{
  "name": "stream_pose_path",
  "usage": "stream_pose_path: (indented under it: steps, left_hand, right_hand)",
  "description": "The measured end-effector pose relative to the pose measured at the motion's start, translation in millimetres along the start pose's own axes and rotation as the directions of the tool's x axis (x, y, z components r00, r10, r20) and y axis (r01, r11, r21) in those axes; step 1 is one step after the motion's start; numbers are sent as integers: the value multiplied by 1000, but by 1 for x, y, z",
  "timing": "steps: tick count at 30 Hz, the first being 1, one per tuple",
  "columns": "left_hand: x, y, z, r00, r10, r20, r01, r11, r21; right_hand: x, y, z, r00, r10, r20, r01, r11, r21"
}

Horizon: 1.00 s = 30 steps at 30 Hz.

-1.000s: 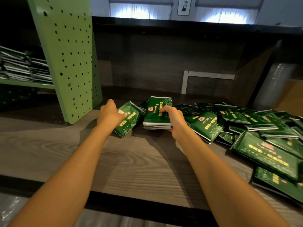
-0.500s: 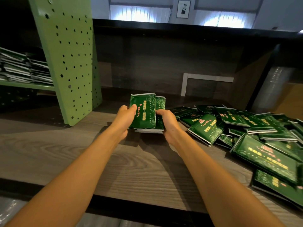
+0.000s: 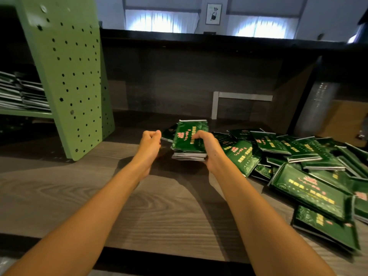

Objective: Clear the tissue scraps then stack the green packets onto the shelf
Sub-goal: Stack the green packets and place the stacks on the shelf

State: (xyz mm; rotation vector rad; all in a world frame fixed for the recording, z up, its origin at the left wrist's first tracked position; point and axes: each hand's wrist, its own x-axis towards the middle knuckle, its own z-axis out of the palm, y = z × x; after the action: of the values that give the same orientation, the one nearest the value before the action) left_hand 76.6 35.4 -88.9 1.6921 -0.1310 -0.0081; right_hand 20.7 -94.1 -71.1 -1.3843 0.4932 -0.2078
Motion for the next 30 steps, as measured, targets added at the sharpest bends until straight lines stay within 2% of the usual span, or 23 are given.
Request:
stream_pose_path:
  steps: [2, 4, 6, 8, 11, 14, 16, 22, 26, 28, 30]
  left_hand:
    - [5, -3, 3, 999, 32, -25, -28, 989, 145]
    - [13, -4, 8, 995, 95, -30, -78, 931, 357]
    - [21, 0, 15, 988, 147, 36, -140, 798, 587]
    - [28, 5, 23, 979, 130, 157, -204, 612, 764]
    - [40, 6, 33, 947, 63, 316, -313, 418, 853]
    - [48, 1, 37, 914, -45, 403, -367, 328, 871]
    - [50, -1, 37, 911, -52, 410, -380, 284, 880]
    - [37, 5, 29, 933, 118, 341, -361, 285, 888]
    - [18, 4, 17, 937, 276, 215, -302, 327, 895]
    - [13, 4, 12, 940, 317, 129, -254, 392, 884]
    - [10, 5, 6, 966, 255, 41, -173, 522, 835]
  right_hand:
    - [6, -2, -11, 996, 20, -88, -13, 997, 80]
    - [9, -4, -17, 990, 33, -140, -14, 991, 134]
    - [14, -6, -21, 985, 26, -173, -1, 990, 140]
    - [19, -5, -23, 984, 30, -175, -3, 989, 151]
    - [24, -1, -22, 987, 44, -157, -14, 982, 190]
    - [28, 0, -24, 986, 55, -157, -23, 979, 204]
    - [28, -1, -27, 988, 52, -147, -25, 983, 183]
    - [26, -2, -26, 988, 33, -149, -10, 989, 150]
    - [19, -3, -22, 989, 39, -144, -21, 991, 131]
    - [14, -4, -21, 990, 30, -137, -13, 992, 126]
    - [10, -4, -20, 992, 23, -126, -8, 993, 120]
